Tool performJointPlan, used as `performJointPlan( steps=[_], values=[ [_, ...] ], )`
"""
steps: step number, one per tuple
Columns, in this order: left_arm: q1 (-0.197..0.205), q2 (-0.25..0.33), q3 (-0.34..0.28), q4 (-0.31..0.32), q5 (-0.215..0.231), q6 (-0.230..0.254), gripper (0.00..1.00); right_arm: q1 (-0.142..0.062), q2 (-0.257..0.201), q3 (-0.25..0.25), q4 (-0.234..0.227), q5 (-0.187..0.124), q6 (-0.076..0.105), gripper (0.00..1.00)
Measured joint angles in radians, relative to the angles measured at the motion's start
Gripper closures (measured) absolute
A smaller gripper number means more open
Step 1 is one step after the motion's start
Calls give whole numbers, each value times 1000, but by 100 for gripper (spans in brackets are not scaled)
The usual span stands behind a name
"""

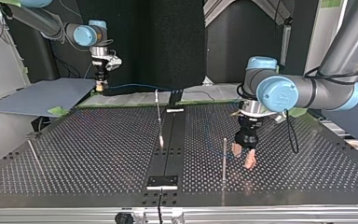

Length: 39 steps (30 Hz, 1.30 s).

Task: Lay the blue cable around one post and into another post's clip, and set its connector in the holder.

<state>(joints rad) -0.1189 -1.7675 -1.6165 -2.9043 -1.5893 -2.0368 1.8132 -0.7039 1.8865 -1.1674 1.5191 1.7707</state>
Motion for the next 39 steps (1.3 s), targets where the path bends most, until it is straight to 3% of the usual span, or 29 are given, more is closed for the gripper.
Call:
performJointPlan(
  steps=[9,22,34,39],
  values=[
    [-3,0,-1,-2,-7,-54,0,8,2,-14,10,-10,3,39],
    [-9,1,-51,52,5,-184,0,17,2,-47,80,0,19,39],
    [-1,1,-54,69,-6,-294,0,19,2,-57,117,4,10,39],
    [6,1,-54,41,-35,-291,0,19,1,-57,118,5,9,39]
  ],
)
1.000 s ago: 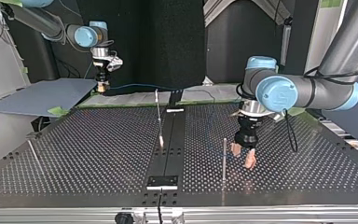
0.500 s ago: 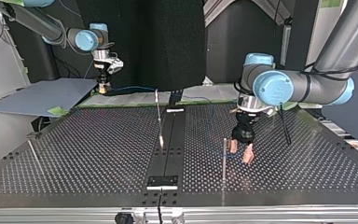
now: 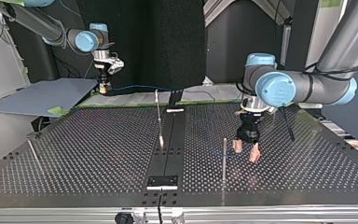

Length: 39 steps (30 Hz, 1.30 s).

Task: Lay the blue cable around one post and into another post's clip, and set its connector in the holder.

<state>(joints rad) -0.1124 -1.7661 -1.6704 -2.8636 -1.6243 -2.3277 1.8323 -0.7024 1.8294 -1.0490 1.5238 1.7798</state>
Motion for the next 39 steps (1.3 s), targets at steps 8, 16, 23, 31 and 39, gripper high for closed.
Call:
performJointPlan(
  steps=[8,16,23,31,39],
  values=[
    [7,0,8,-75,-75,71,0,1,0,0,-1,1,-1,39],
    [5,10,31,-151,-124,154,0,4,0,0,1,1,-2,39],
    [-2,19,34,-169,-86,194,0,7,0,0,2,1,-1,39],
    [-4,43,34,-175,-39,193,0,10,1,0,0,1,-1,39],
    [-4,53,34,-209,7,178,0,14,2,0,0,1,-1,39]
  ],
)
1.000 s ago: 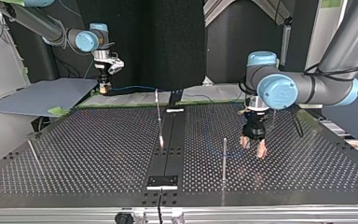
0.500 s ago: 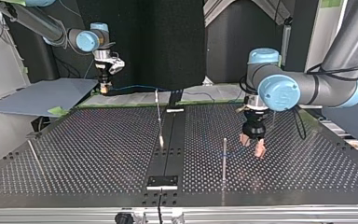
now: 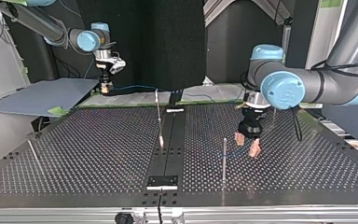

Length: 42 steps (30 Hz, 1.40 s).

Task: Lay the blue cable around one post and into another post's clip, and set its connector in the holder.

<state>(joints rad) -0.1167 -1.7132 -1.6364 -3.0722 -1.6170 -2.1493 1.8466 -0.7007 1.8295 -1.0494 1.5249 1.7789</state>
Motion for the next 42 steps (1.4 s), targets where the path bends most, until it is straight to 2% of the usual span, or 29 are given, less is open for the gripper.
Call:
performJointPlan(
  steps=[9,19,36,42],
  values=[
    [-2,6,0,-7,40,-13,0,1,0,0,-1,0,-1,39],
    [-5,20,0,-32,-12,30,0,2,0,0,-2,0,-1,39],
    [-35,65,-6,-85,-17,65,0,3,0,0,-2,0,-1,39],
    [-43,90,-7,-101,-33,68,0,3,0,0,0,0,-1,39]
  ],
)
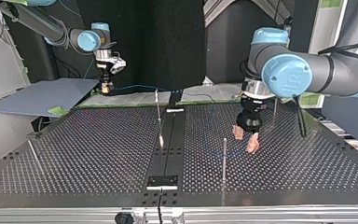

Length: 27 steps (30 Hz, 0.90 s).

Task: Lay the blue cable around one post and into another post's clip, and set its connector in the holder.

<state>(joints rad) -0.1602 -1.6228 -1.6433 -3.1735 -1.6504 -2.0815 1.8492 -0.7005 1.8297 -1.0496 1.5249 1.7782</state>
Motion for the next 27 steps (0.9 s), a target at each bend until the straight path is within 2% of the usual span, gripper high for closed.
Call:
performJointPlan(
  steps=[9,15,22,27],
  values=[
    [-6,42,-45,-23,-19,30,0,0,0,0,2,0,0,39],
    [-3,100,-87,-56,-66,80,0,0,0,0,2,0,3,39],
    [-6,170,-39,-124,-130,150,0,0,0,0,3,-2,7,39],
    [-11,216,7,-170,-117,196,0,0,0,-3,4,-2,8,39]
  ],
)
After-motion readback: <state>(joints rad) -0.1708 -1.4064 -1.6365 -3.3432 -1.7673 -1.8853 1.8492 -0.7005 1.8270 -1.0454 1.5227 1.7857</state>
